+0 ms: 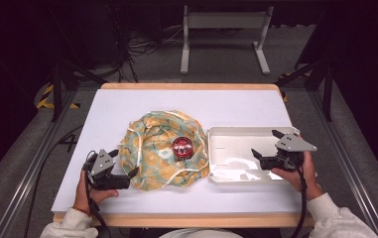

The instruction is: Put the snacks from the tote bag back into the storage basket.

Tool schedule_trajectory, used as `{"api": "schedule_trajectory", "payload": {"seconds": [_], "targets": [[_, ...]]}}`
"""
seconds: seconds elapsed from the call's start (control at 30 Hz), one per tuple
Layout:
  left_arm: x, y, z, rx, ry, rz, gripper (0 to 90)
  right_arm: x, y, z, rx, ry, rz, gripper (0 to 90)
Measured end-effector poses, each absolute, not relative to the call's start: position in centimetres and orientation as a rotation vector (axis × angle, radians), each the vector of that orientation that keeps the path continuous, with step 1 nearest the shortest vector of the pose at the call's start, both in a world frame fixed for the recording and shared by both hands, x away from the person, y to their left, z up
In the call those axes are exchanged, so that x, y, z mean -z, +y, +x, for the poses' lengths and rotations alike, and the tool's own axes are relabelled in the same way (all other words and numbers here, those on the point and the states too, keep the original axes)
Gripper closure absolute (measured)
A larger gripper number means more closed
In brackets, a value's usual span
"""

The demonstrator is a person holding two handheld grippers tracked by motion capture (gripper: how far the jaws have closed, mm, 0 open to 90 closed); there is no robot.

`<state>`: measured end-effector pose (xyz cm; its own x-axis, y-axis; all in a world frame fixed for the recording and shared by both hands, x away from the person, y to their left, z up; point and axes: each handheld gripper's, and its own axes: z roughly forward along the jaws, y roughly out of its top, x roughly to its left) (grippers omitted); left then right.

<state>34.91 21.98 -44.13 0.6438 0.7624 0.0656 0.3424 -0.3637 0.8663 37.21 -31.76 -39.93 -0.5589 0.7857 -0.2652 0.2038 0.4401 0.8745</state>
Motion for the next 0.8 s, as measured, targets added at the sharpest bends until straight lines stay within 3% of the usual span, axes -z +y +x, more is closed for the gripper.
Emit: {"api": "schedule_trajectory", "payload": {"seconds": [0.33, 0.8], "targets": [[43.7, 22.6, 35.4, -0.482, 0.890, 1.952, 9.0, 39.7, -31.3, 37.3, -1.063, 2.033, 0.815, 6.7], [40.5, 20.6, 36.1, -0.434, 0.892, 2.017, 14.0, 39.8, -31.2, 37.3, -1.060, 2.065, 0.823, 6.8]]}}
